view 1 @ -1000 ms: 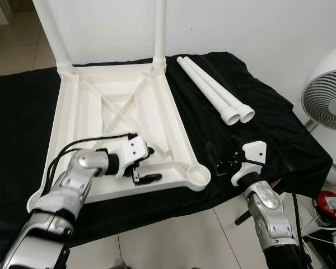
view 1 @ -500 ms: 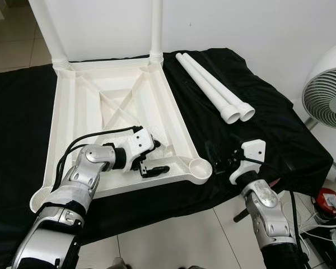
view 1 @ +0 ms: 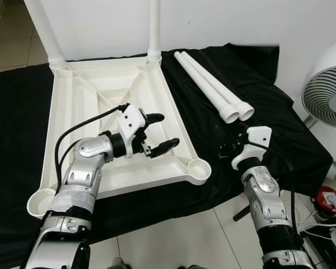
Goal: Building children table
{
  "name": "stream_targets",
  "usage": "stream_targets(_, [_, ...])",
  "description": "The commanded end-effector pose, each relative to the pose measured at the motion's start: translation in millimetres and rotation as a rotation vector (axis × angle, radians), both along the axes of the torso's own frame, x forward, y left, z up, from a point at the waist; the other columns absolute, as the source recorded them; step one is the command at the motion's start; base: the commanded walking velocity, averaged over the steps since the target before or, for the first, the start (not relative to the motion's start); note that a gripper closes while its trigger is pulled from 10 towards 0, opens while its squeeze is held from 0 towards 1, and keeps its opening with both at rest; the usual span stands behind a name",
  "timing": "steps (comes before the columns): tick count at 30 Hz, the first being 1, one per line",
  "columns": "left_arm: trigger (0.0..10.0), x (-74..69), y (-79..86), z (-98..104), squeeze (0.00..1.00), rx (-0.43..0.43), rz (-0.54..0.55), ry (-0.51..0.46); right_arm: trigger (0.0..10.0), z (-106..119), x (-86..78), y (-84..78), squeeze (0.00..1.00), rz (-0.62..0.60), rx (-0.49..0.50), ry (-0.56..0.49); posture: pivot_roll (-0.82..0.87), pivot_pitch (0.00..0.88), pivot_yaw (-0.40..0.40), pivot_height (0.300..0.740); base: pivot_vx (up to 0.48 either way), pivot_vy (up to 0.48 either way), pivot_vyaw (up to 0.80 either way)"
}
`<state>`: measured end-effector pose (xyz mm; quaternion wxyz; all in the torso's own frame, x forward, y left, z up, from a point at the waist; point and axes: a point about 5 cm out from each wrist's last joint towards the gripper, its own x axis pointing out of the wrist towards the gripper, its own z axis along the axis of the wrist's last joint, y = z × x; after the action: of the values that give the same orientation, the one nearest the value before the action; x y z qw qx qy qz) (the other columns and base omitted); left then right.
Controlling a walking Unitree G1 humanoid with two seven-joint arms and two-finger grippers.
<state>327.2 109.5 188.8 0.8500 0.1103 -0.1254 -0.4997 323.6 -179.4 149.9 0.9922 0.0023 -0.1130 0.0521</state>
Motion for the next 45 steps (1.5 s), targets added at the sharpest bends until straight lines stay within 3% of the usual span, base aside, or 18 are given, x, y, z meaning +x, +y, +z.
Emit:
stream_targets(1, [10.0, 14.1, 17.8, 2, 0.0, -0.165, 0.452, -0.013, 10.0, -6, 0.9, -1.5, 0.0, -0.029, 0.001, 0.018, -0.03, 0.036, -0.018, 0.74, 0.0, 0.0, 0.0])
stream_targets(7, [10.0, 14.9, 18.3, -1, 0.0, -0.234, 0.542, 0.035, 10.0, -10, 5.3, -1.6, 0.0, -0.059, 0.034, 0.034, -0.04, 0.029, -0.014, 0.74, 0.0, 0.0, 0.0])
stream_targets(9, [10.0, 14.1, 16.9, -3, 0.0, -0.26, 0.584, 0.041, 10.0, -11, 9.4, -5.5, 0.0, -0.119, 0.051, 0.037, -0.04, 0.03, -0.012, 0.74, 0.0, 0.0, 0.0])
stream_targets(17, [10.0, 14.4, 10.9, -10, 0.0, -0.289, 0.622, 0.087, 10.0, -11, 20.7, -12.1, 0.0, -0.161, 0.111, 0.055, -0.04, 0.053, 0.001, 0.74, 0.0, 0.0, 0.0])
stream_targets(26, [10.0, 12.6, 10.0, -9, 0.0, -0.286, 0.62, 0.089, 10.0, -9, 27.3, -13.7, 0.0, -0.161, 0.144, 0.062, -0.04, 0.073, 0.007, 0.74, 0.0, 0.0, 0.0])
stream_targets(31, [10.0, 11.0, 6.8, 0, 0.0, -0.253, 0.615, 0.073, 10.0, -3, 38.5, -8.1, 0.0, -0.12, 0.248, 0.072, -0.01, 0.158, 0.05, 0.74, 0.0, 0.0, 0.0])
stream_targets(41, [10.0, 6.6, 5.5, 4, 0.0, -0.244, 0.61, 0.063, 10.0, 0, 44.1, -2.1, 0.0, -0.079, 0.295, 0.067, -0.01, 0.177, 0.056, 0.74, 0.0, 0.0, 0.0])
stream_targets(42, [10.0, 2.9, 5.2, 5, 0.0, -0.233, 0.609, 0.062, 10.0, 4, 47.8, 0.4, 0.0, -0.048, 0.305, 0.058, 0.03, 0.226, 0.074, 0.74, 0.0, 0.0, 0.0])
stream_targets(45, [10.0, -0.6, 4.8, 6, 0.0, -0.226, 0.607, 0.063, 10.0, 8, 50.9, 2.0, 0.0, -0.026, 0.314, 0.051, 0.04, 0.234, 0.075, 0.74, 0.0, 0.0, 0.0])
